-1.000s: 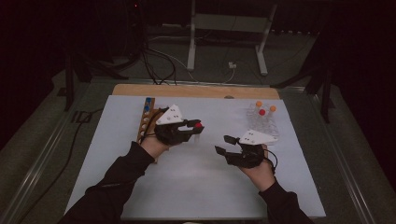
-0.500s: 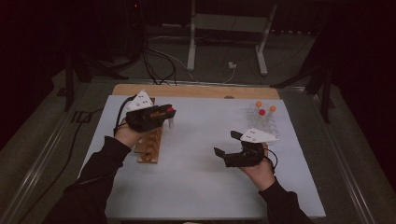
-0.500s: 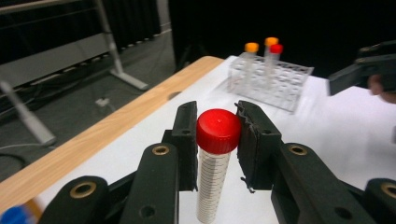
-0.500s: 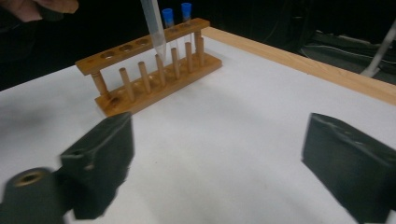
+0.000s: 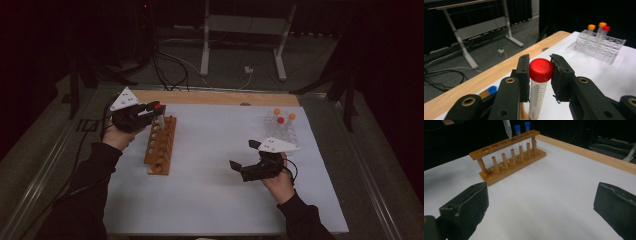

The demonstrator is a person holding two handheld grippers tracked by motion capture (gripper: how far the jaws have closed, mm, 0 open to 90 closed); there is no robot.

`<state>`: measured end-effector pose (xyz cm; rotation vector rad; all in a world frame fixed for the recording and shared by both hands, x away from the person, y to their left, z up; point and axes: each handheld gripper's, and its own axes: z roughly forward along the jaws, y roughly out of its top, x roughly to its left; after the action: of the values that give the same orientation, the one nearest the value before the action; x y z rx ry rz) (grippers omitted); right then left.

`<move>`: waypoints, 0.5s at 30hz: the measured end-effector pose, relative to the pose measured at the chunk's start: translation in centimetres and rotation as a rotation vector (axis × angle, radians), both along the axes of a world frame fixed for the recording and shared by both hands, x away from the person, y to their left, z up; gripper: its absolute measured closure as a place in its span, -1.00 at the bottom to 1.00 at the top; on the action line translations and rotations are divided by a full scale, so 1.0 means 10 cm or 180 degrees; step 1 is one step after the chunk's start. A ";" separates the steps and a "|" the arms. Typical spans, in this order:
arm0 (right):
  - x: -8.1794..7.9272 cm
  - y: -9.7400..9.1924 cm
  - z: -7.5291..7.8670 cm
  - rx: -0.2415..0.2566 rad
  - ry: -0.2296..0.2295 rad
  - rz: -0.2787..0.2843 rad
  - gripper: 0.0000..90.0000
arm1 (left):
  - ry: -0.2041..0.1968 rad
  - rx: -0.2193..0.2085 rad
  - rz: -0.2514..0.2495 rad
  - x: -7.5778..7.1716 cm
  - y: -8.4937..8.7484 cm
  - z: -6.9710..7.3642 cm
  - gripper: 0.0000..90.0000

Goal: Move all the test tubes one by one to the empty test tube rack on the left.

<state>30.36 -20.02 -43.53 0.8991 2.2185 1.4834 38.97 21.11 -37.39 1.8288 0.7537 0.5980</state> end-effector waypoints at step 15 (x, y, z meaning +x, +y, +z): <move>0.00 -0.01 0.00 0.0000 -0.0003 -0.0002 -1.00 | 0.0144 0.0009 0.0260 0.19 0.13 -0.28 0.59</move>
<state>30.34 -20.12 -43.52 0.8987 2.2175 1.4833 40.90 22.39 -40.19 1.8261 0.8616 0.6125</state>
